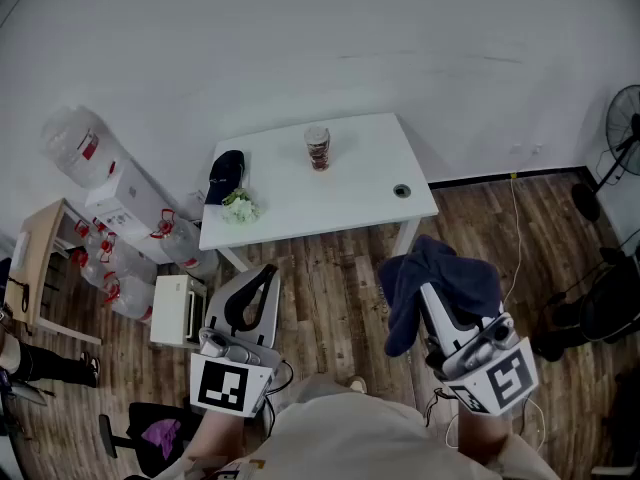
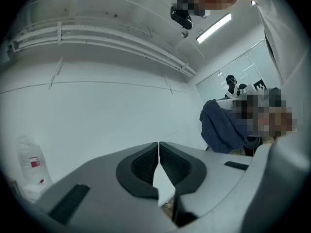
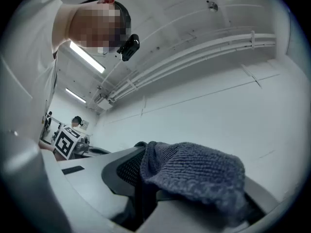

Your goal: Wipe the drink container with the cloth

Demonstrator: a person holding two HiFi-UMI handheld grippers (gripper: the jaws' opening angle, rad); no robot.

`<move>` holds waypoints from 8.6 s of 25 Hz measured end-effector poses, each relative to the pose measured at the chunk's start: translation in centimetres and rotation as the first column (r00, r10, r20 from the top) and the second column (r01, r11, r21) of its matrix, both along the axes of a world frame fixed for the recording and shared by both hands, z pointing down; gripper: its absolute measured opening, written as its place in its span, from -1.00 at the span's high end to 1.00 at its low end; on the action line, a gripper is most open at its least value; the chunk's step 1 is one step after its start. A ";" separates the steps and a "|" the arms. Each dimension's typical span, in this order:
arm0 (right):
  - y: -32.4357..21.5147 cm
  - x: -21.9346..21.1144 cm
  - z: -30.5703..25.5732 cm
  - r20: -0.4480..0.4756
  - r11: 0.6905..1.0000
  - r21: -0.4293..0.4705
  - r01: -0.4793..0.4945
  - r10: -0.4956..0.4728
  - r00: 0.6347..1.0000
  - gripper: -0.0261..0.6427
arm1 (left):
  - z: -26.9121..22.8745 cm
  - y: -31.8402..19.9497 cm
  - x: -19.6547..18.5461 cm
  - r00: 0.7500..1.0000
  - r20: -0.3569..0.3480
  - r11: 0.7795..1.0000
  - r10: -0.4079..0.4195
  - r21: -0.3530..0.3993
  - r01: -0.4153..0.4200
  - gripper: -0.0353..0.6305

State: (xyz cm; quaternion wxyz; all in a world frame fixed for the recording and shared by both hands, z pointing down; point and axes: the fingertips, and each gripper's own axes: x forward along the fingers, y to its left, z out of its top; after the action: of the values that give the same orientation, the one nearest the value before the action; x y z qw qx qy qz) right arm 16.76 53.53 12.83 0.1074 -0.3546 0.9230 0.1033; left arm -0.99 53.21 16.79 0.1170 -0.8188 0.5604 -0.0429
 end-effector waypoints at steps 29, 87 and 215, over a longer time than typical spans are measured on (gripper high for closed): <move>-8.2 -0.5 3.5 -0.062 0.996 -0.054 -0.074 0.070 0.996 0.69 | 4.8 -9.4 -2.5 1.000 0.018 0.999 -0.010 -0.034 0.011 -0.07; -68.6 -20.0 27.0 -0.283 0.894 -0.444 0.053 -0.197 0.939 0.68 | 39.3 -63.3 -6.4 0.984 -0.048 0.769 0.169 -0.618 -0.163 -0.36; -64.9 -20.6 43.1 -0.660 0.771 -0.556 0.311 -0.636 0.399 0.67 | 40.2 -63.1 -4.9 0.935 0.077 0.608 0.345 -0.777 -0.161 -0.25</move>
State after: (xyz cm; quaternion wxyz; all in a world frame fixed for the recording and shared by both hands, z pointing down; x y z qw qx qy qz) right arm -3.88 -11.32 55.96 -0.3741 0.0065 0.9256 0.0571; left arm -5.85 -9.89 56.99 -0.1713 -0.8526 0.3517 -0.3465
